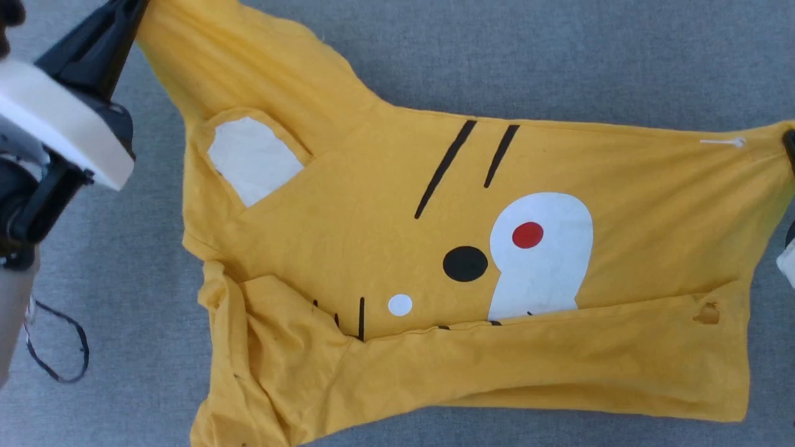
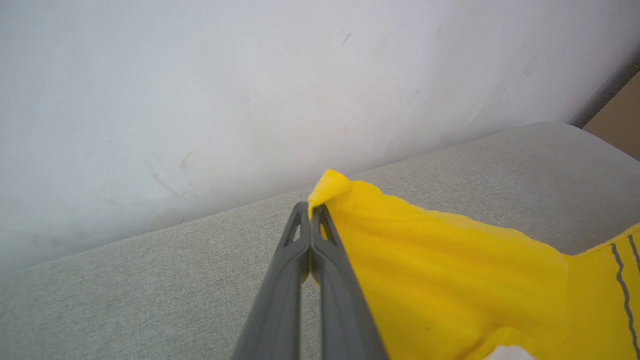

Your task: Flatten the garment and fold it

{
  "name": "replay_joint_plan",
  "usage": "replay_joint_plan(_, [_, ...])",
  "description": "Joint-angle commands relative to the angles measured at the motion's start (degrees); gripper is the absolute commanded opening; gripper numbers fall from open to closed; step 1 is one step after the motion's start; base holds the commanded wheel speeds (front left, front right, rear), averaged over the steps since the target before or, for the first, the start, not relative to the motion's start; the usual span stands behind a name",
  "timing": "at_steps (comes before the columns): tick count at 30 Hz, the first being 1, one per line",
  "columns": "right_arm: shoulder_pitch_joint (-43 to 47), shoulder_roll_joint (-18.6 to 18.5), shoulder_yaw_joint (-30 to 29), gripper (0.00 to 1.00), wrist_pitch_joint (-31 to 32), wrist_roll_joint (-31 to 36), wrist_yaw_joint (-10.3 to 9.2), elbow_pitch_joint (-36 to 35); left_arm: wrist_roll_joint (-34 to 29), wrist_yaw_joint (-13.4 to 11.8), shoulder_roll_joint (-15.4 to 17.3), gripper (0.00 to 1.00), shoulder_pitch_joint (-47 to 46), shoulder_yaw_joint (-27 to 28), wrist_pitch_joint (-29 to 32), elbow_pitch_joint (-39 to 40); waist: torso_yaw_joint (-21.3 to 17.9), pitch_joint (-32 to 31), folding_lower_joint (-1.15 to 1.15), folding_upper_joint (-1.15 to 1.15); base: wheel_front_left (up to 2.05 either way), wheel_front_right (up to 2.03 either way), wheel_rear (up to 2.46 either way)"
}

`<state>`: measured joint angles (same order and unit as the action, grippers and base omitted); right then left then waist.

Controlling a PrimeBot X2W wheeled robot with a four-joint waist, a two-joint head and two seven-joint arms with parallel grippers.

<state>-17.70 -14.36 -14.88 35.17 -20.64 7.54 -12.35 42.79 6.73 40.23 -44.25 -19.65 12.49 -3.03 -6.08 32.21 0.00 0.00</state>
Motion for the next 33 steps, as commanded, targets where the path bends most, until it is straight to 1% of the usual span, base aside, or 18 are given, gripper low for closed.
replay_joint_plan(1, [1.41, -0.24, -0.57, 0.0, -1.14, 0.28, -0.05, 0.03, 0.31, -0.64, 0.46, 0.0, 2.7, 1.14, -2.09, 1.1, 1.06, -3.32, 0.0, 0.0, 0.0, 0.0, 0.0])
replay_joint_plan(5, [4.93, 0.06, -0.47, 0.0, -3.1, 0.27, -0.05, -0.43, 1.02, -0.7, 0.99, 0.0, 8.46, 2.35, -6.05, 3.75, 2.01, -5.82, 0.0, 0.0, 0.0, 0.0, 0.0])
replay_joint_plan(8, [7.98, 0.88, -0.44, 0.0, -4.43, -0.32, -0.05, -0.67, 1.32, -1.58, 0.86, 0.0, 13.93, 3.08, -9.07, 6.71, 2.62, -7.59, 0.0, 0.0, 0.0, 0.0, 0.0])
replay_joint_plan(14, [15.12, 2.8, -1.18, 0.0, -6.87, -1.61, -0.05, -0.64, 2.42, -4.79, 0.52, 0.0, 27.43, 4.74, -14.03, 12.05, 3.36, -11.45, 0.0, 0.0, 0.0, 0.0, 0.0])
replay_joint_plan(17, [18.69, 4.25, -1.75, 0.0, -7.72, -2.42, -0.05, -0.48, 3.08, -6.44, 0.44, 0.0, 34.57, 5.22, -15.62, 13.66, 3.37, -12.96, 0.0, 0.0, 0.0, 0.0, 0.0])
replay_joint_plan(20, [21.81, 5.52, -1.97, 0.0, -8.41, -2.95, -0.05, 0.04, 4.04, -7.58, -0.06, 0.0, 40.67, 5.33, -16.87, 14.56, 3.23, -14.12, 0.0, 0.0, 0.0, 0.0, 0.0])
replay_joint_plan(26, [26.06, 6.37, -0.88, 0.0, -9.69, -2.51, -0.05, 2.47, 3.52, -9.43, -0.73, 0.0, 50.01, 3.04, -17.55, 14.39, 2.68, -16.48, 0.0, 0.0, 0.0, 0.0, 0.0])
replay_joint_plan(28, [26.45, 6.42, -0.41, 0.0, -10.01, -2.39, -0.05, 3.47, 2.63, -9.57, -1.11, 0.0, 51.34, 1.32, -17.17, 13.12, 2.5, -17.25, 0.0, 0.0, 0.0, 0.0, 0.0])
replay_joint_plan(30, [26.5, 6.34, -0.08, 0.0, -10.2, -2.26, -0.05, 4.46, 2.46, -9.46, -2.2, 0.0, 51.57, -0.1, -16.97, 11.56, 2.45, -17.89, 0.0, 0.0, 0.0, 0.0, 0.0])
replay_joint_plan(31, [26.42, 6.1, 0.16, 0.4, -10.46, -2.01, -0.05, 4.84, 2.34, -9.35, -2.6, 0.0, 51.46, -0.74, -16.75, 10.79, 2.45, -18.1, 0.0, 0.0, 0.0, 0.0, 0.0])
replay_joint_plan(32, [26.33, 5.91, 0.37, 1.0, -10.68, -1.81, -0.05, 5.25, 2.09, -9.31, -2.96, 0.0, 51.21, -1.3, -16.61, 10.01, 2.46, -18.35, 0.0, 0.0, 0.0, 0.0, 0.0])
replay_joint_plan(33, [26.24, 5.82, 0.45, 1.0, -10.77, -1.74, -0.05, 5.64, 1.9, -9.4, -3.4, 0.19, 50.85, -1.64, -16.63, 9.35, 2.49, -18.49, 0.0, 0.0, 0.0, 0.0, 0.0])
